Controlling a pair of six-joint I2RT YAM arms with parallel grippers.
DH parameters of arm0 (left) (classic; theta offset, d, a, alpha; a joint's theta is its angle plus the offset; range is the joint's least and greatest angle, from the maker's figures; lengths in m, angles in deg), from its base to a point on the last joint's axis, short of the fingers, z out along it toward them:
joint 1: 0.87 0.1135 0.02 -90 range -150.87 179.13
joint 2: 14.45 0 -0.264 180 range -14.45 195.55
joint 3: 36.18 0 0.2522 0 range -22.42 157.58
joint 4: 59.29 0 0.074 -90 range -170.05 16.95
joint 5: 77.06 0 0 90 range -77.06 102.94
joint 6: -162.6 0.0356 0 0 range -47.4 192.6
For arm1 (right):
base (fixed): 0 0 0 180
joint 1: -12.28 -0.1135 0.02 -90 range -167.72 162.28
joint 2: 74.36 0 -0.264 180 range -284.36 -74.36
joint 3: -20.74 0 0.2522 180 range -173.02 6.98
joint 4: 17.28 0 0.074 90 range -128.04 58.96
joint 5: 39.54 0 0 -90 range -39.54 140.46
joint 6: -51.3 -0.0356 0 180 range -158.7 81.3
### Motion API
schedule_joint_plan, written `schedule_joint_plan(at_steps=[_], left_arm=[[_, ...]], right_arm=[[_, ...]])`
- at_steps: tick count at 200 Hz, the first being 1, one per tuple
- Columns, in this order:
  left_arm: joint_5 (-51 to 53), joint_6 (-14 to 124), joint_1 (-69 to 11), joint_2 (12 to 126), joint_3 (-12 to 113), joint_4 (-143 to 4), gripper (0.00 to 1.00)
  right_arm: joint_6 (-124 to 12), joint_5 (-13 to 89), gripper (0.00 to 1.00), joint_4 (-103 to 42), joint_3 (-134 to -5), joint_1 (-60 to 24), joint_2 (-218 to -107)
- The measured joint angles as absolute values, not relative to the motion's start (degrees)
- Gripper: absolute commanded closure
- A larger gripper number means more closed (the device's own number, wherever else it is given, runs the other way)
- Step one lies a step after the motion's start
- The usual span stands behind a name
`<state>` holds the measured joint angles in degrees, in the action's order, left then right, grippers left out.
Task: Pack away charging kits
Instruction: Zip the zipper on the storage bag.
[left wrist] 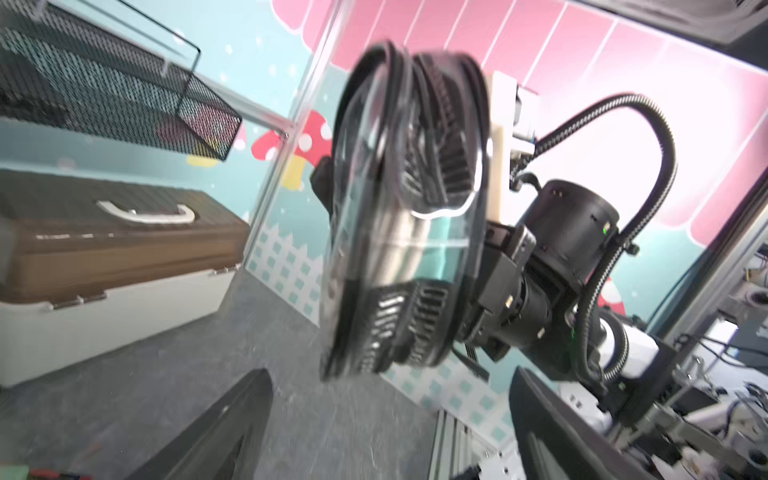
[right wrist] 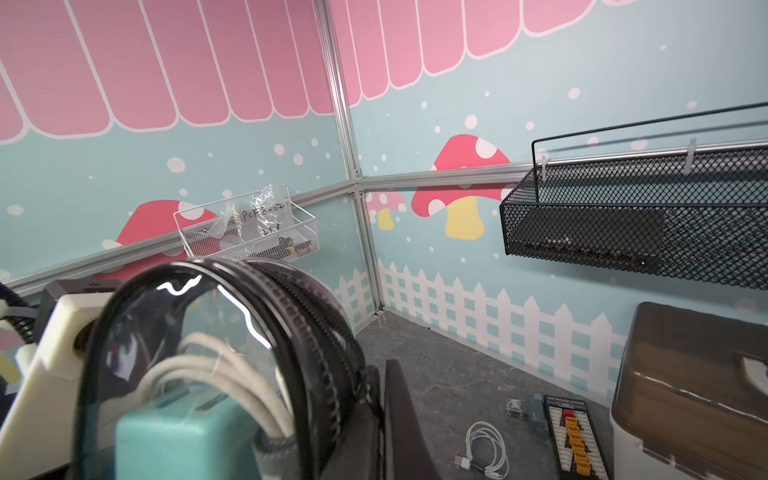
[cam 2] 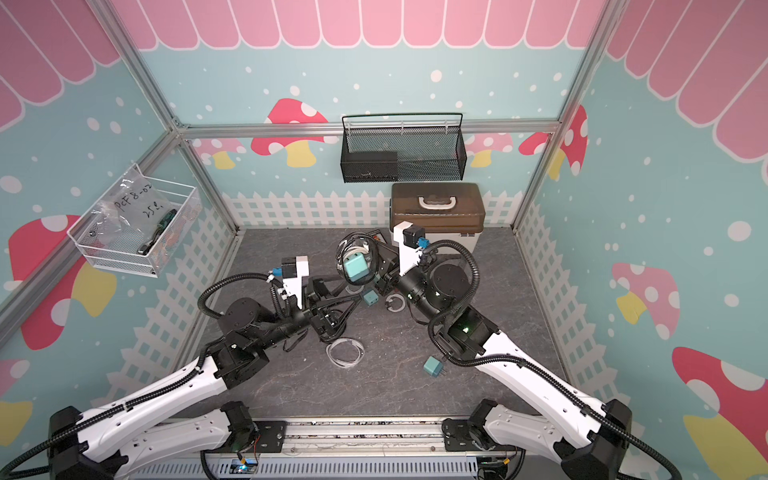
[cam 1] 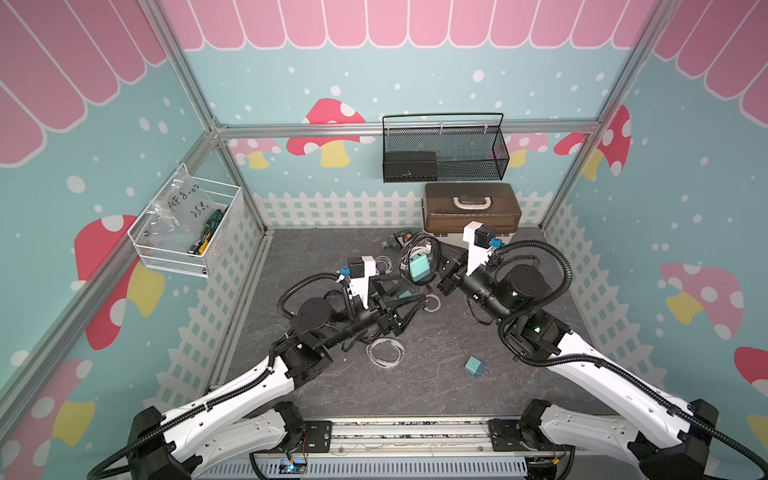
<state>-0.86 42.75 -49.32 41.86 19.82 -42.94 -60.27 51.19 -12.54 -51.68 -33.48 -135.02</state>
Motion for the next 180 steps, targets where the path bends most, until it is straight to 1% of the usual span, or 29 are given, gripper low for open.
schedule_joint_plan(at_steps=[63, 73, 100, 124, 159, 163, 173, 180], left_arm=[[2.9, 40.4, -49.3, 53.4, 18.5, -20.4, 0.09], [3.4, 39.8, -49.3, 54.9, 18.5, -17.3, 0.11], [5.6, 38.9, -49.3, 57.2, 18.8, -11.4, 0.20], [6.9, 38.3, -49.3, 58.2, 20.2, -8.9, 0.25], [7.8, 38.0, -49.3, 59.3, 23.2, -8.1, 0.38], [7.9, 38.0, -49.3, 59.3, 23.5, -8.1, 0.42], [8.1, 38.0, -49.3, 59.3, 24.1, -8.5, 0.57], [8.3, 38.1, -49.3, 59.3, 24.5, -8.9, 0.65]], right_arm=[[-69.8, 56.0, 1.00, -4.6, -48.3, -36.2, -135.5], [-70.8, 56.9, 1.00, -3.8, -48.1, -36.6, -135.9], [-72.4, 58.8, 1.00, -2.6, -47.9, -37.6, -136.9], [-73.4, 60.0, 1.00, -1.4, -47.8, -38.1, -137.7], [-74.4, 60.7, 1.00, -0.3, -47.5, -38.8, -138.8], [-74.5, 60.7, 1.00, -0.2, -47.4, -38.9, -138.8], [-74.6, 60.7, 1.00, 0.1, -47.4, -39.0, -138.9], [-74.6, 60.8, 1.00, 0.4, -47.4, -39.1, -138.9]])
